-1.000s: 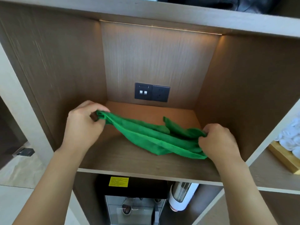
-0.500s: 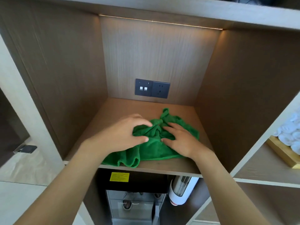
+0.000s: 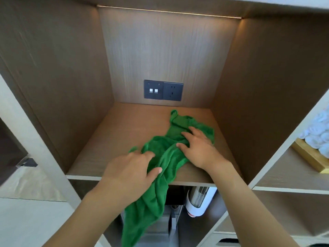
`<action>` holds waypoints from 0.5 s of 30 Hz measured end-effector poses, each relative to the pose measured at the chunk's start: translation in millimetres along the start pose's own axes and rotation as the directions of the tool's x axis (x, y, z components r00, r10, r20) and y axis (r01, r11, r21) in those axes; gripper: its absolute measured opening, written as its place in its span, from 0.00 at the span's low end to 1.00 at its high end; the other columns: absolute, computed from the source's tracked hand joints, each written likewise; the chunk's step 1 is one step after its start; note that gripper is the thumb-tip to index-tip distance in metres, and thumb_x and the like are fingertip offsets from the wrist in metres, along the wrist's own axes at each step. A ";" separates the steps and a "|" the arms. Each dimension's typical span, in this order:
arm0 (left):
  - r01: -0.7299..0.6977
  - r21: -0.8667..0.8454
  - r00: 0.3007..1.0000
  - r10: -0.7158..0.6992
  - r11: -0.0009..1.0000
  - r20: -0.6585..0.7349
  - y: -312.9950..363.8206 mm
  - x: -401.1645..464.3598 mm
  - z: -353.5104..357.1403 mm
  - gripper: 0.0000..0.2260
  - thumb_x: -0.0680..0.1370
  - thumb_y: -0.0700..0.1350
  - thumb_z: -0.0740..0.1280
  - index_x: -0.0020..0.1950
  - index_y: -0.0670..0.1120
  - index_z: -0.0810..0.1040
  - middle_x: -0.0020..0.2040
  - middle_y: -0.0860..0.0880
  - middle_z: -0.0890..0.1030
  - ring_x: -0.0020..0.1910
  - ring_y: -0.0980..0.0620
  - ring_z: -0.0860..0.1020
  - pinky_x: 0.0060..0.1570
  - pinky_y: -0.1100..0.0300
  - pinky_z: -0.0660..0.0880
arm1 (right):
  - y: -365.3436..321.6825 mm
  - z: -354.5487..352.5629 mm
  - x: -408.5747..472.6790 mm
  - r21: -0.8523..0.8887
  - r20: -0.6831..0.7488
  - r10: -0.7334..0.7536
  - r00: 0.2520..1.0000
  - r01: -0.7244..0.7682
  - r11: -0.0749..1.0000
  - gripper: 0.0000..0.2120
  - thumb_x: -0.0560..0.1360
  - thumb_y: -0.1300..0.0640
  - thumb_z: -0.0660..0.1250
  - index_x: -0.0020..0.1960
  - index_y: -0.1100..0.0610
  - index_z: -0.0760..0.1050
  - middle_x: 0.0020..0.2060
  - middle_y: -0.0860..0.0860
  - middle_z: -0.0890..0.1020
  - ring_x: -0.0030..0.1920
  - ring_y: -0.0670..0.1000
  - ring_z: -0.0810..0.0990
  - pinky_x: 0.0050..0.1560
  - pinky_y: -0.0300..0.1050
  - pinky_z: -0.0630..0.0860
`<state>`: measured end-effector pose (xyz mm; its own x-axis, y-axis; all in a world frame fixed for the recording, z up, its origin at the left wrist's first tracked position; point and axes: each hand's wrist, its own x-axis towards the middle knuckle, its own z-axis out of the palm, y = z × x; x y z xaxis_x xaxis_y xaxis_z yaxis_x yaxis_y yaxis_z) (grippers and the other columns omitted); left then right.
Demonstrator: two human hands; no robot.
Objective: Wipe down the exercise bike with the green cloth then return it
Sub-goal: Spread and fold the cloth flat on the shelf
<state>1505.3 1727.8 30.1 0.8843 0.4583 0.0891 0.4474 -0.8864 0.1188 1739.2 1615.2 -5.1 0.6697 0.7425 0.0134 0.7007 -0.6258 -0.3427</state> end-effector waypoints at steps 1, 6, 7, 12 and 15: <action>0.003 -0.004 0.999 -0.003 1.000 -0.033 1.8 2.1 -3.7 0.23 0.82 0.69 0.55 0.73 0.62 0.71 0.57 0.55 0.82 0.54 0.49 0.82 0.41 0.55 0.71 | -1.3 -2.1 0.5 0.021 0.041 -0.037 0.998 0.036 0.999 0.31 0.84 0.38 0.63 0.83 0.48 0.64 0.85 0.50 0.55 0.85 0.56 0.51 0.84 0.57 0.52; -0.055 -0.125 0.965 0.020 0.991 -0.262 1.4 30.0 1.4 0.14 0.83 0.59 0.63 0.65 0.58 0.81 0.50 0.55 0.77 0.44 0.51 0.76 0.38 0.56 0.70 | -4.8 -17.5 -1.2 0.254 0.179 -0.249 0.952 0.200 0.946 0.30 0.80 0.52 0.73 0.79 0.45 0.70 0.83 0.41 0.61 0.85 0.46 0.50 0.84 0.53 0.48; -0.106 -0.175 0.965 0.058 0.979 -0.257 1.4 39.8 5.2 0.15 0.83 0.57 0.65 0.68 0.56 0.80 0.56 0.54 0.76 0.51 0.51 0.77 0.45 0.56 0.73 | -4.8 -20.2 -2.9 0.310 0.206 -0.302 0.931 0.231 0.922 0.31 0.78 0.56 0.76 0.78 0.46 0.72 0.82 0.42 0.64 0.84 0.44 0.52 0.84 0.50 0.49; -0.190 -0.251 0.980 0.197 0.949 0.001 2.6 59.3 31.4 0.30 0.86 0.57 0.61 0.85 0.51 0.57 0.82 0.51 0.65 0.81 0.50 0.63 0.80 0.52 0.61 | -1.5 -26.7 -21.4 0.520 0.153 -0.364 0.919 0.238 0.820 0.38 0.67 0.61 0.85 0.74 0.49 0.77 0.80 0.42 0.67 0.81 0.41 0.62 0.80 0.42 0.58; -0.141 -0.195 0.987 0.153 0.971 0.049 -10.6 41.8 37.4 0.31 0.85 0.62 0.56 0.86 0.53 0.53 0.86 0.54 0.57 0.84 0.53 0.55 0.83 0.52 0.53 | 11.5 -31.1 -39.7 0.434 0.102 -0.232 0.967 0.166 0.886 0.45 0.66 0.46 0.85 0.79 0.44 0.70 0.82 0.39 0.61 0.81 0.39 0.58 0.81 0.45 0.57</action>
<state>1542.5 1753.9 -4.4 0.9479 0.3134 0.0574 0.2837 -0.9122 0.2956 1728.4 1571.0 19.7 0.4605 0.8876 -0.0036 0.6252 -0.3272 -0.7085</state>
